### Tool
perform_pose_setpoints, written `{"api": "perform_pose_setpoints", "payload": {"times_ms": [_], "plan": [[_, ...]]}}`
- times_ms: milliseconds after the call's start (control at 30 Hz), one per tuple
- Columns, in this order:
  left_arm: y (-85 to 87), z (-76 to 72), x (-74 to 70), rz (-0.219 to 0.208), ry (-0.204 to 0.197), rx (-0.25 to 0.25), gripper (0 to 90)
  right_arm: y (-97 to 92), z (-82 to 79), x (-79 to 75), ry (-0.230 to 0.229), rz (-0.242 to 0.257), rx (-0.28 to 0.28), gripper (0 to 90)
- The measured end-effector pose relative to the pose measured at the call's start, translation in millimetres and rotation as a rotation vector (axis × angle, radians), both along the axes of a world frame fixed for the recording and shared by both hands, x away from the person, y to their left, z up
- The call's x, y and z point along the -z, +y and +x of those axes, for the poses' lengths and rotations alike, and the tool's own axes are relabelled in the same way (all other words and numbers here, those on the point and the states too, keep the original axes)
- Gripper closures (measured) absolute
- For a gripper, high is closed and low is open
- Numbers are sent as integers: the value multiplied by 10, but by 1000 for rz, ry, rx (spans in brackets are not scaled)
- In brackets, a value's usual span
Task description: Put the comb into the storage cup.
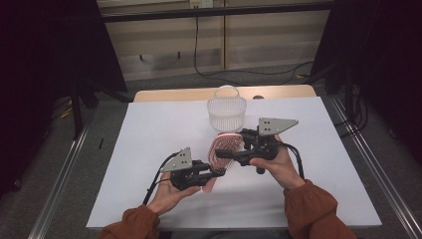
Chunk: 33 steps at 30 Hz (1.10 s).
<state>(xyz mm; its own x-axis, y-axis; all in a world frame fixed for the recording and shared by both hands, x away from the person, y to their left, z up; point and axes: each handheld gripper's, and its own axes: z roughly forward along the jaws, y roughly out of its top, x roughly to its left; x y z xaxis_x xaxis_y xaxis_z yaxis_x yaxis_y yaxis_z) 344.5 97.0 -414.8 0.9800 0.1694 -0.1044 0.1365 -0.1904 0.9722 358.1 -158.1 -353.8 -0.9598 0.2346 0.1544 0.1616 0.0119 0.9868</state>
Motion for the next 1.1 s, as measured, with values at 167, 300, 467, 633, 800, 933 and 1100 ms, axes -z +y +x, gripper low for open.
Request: {"api": "perform_pose_setpoints", "payload": {"times_ms": [167, 300, 467, 633, 800, 933, 1100], "plan": [[1, 16, 11, -4, 2, -8, 795, 9, -5, -4, -10, -3, -17, 553], [0, 21, 11, -3, 13, -12, 788, 2, -3, -11, -8, -3, -21, 594], [6, 32, 12, -5, 17, -14, 775, 8, -13, -23, -13, -9, -20, 626], [11, 32, 9, -7, 27, -18, 769, 31, -29, -41, -8, -11, -3, 627], [-16, 21, 18, 1, 11, -44, 700, 40, -31, -47, 7, -24, 19, 628], [-48, -1, 16, 1, 9, -72, 580, 13, -27, -63, 16, -27, 31, 630], [-51, 3, 21, 18, 25, -110, 407, 10, -36, -73, 11, -28, 45, 630]]}}
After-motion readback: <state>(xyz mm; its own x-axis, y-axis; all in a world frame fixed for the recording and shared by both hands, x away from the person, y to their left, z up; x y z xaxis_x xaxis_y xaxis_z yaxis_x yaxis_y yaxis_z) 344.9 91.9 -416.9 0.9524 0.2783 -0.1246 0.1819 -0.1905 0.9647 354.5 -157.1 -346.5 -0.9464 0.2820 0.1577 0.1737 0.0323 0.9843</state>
